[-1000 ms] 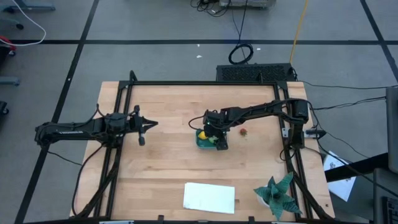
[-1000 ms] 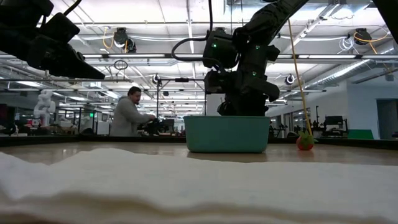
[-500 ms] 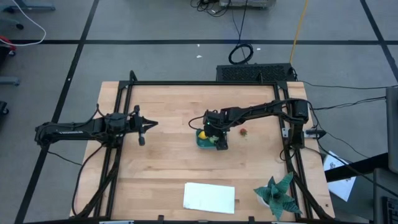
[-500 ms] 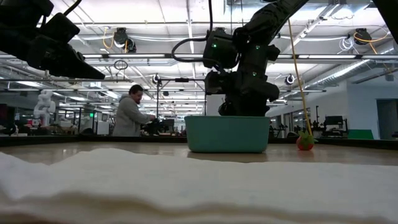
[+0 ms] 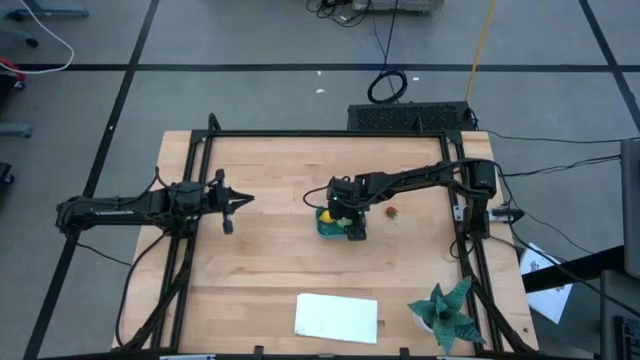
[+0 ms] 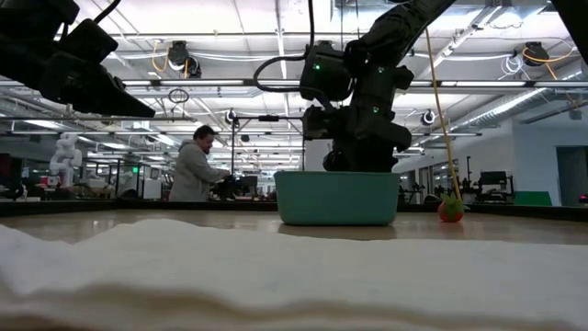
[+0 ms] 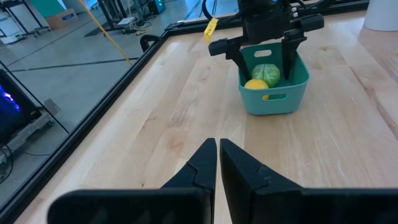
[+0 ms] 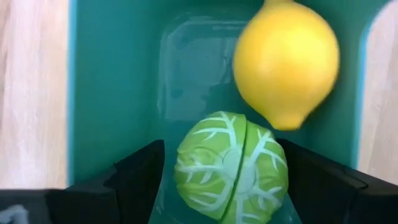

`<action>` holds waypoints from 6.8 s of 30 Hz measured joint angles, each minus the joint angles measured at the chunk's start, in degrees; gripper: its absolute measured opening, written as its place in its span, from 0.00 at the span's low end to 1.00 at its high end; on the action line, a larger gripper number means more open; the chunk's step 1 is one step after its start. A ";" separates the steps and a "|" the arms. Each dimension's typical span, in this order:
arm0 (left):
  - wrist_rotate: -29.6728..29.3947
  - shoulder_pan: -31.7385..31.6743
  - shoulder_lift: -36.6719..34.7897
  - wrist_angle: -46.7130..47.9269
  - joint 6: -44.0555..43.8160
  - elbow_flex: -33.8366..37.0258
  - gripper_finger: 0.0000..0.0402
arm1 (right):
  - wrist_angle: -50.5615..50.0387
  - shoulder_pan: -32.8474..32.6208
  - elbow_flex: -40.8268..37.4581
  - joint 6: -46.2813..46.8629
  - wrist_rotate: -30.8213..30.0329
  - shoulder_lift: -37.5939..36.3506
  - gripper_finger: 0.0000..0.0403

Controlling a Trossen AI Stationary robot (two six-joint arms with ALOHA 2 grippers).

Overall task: Pick and placing Produce into tupperware
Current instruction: Put the green cabbage into the blue bin, then adjust the blue bin, then put the red strawberry in the bin

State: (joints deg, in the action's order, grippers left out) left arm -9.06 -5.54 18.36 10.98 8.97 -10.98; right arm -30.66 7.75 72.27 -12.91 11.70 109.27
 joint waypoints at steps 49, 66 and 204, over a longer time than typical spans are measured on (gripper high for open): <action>0.02 0.00 0.00 0.79 -0.22 0.00 0.06 | -5.96 3.04 5.12 -7.17 -15.96 -8.20 0.06; 0.00 0.01 -0.01 0.81 -0.21 0.00 0.06 | -0.76 11.94 -2.76 -10.39 -1.98 -8.17 0.00; -0.02 0.02 -0.01 1.35 -0.66 0.00 0.06 | 12.57 8.90 -8.80 4.23 0.79 -44.16 0.00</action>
State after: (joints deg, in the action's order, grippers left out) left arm -9.08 -5.52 18.35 12.33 8.32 -10.98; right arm -18.09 16.64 63.47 -8.68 12.50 65.11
